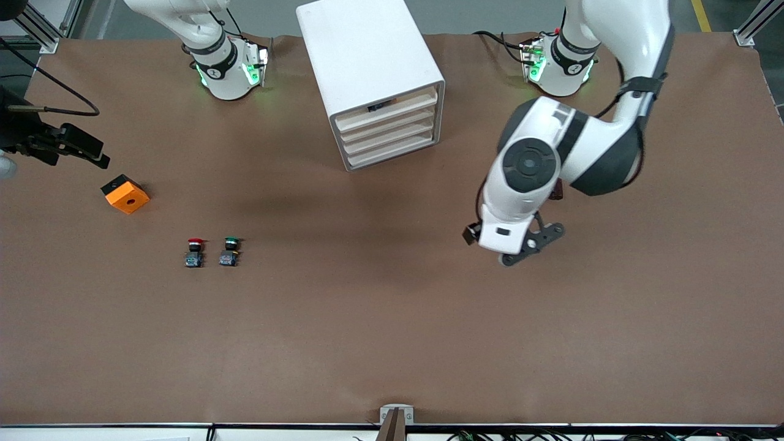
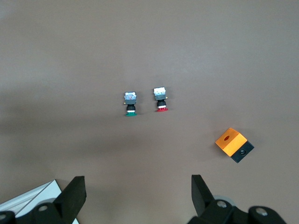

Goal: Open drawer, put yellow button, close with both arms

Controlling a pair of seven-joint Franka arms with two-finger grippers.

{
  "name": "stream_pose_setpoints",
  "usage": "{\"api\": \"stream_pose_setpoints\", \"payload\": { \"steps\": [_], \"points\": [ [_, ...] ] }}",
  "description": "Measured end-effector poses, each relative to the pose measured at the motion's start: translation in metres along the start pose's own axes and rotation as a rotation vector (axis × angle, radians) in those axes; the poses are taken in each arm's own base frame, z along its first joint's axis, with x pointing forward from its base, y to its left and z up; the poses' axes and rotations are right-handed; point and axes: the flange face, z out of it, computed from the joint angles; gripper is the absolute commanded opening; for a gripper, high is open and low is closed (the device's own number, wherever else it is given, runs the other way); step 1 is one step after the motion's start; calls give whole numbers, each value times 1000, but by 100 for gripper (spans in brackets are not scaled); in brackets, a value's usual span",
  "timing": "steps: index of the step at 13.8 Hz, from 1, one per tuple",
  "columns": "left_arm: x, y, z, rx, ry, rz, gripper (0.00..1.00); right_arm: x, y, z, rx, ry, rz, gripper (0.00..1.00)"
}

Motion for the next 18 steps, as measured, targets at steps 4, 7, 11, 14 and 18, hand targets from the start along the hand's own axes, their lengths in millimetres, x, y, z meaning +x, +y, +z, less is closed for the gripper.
{"api": "stream_pose_setpoints", "payload": {
  "steps": [4, 7, 11, 14, 18],
  "points": [
    [41, -55, -56, -44, 40, -23, 100, 0, 4, 0, 0, 1, 7, 100],
    [55, -107, -105, -45, 59, 33, 100, 0, 3, -1, 0, 1, 6, 100],
    [82, -176, -142, -40, 73, 128, 100, 0, 3, -3, 0, 6, 6, 100],
    [91, -218, -160, -62, 50, 206, 100, 0, 3, -6, 1, 12, 5, 100],
    [84, -272, -175, -81, 36, 284, 100, 0, 3, -6, 0, 13, 6, 100]
  ]
}}
